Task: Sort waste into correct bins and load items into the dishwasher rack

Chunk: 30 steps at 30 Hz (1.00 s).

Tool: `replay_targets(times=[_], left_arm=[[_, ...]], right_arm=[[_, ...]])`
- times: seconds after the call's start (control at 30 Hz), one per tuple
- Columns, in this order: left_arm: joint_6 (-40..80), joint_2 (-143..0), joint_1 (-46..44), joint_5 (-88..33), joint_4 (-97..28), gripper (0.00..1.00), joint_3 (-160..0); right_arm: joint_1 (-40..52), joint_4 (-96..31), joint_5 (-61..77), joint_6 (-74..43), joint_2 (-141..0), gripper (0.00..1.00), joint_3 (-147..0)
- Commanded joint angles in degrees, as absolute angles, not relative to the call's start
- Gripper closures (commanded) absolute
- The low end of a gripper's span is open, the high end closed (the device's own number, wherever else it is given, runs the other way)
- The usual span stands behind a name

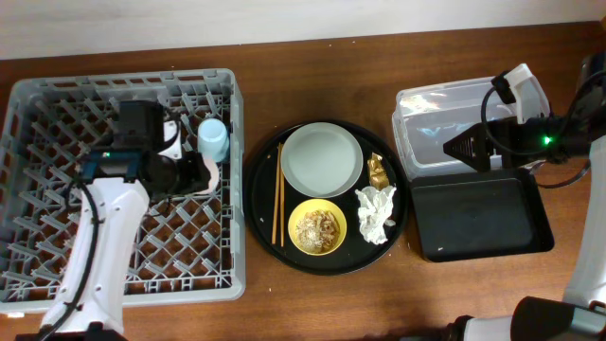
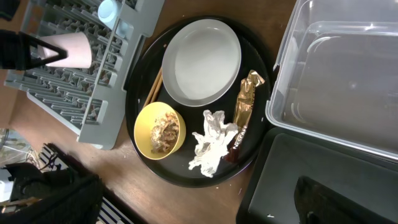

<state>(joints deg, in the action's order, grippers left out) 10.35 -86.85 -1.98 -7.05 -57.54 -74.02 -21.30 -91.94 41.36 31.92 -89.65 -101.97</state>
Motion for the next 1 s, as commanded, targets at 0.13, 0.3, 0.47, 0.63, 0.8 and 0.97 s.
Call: replay_targets(times=[0.13,0.3,0.47,0.63,0.8,0.97], left_arm=[[12.6,-87.3,-4.1,-3.4,-57.3,0.97,-73.9],[12.6,-87.3,-5.3,-3.4,-57.0,0.96,-72.8],[12.6,-87.3,-5.3,-3.4,-55.1,0.0,-71.4],[12.6,-86.0,-5.4,-4.0,-57.1,0.0,-75.7],[12.6,-78.1,-12.3,-14.8,-62.2,0.0,-77.8],[12.6,-78.1,-13.8,-9.4,-65.8,0.0,-78.0]], right_arm=[[-21.4,-91.9,41.1,32.4,-89.4,0.02,-101.8],[-21.4,-91.9,41.1,32.4,-89.4,0.02,-101.8],[-21.4,-91.9,41.1,32.4,-89.4,0.02,-101.8],[-21.4,-91.9,41.1,32.4,-89.4,0.01,-101.8],[-21.4,-91.9,41.1,32.4,-89.4,0.02,-101.8],[-21.4,-91.1,41.6,32.4,-89.4,0.02,-101.8]])
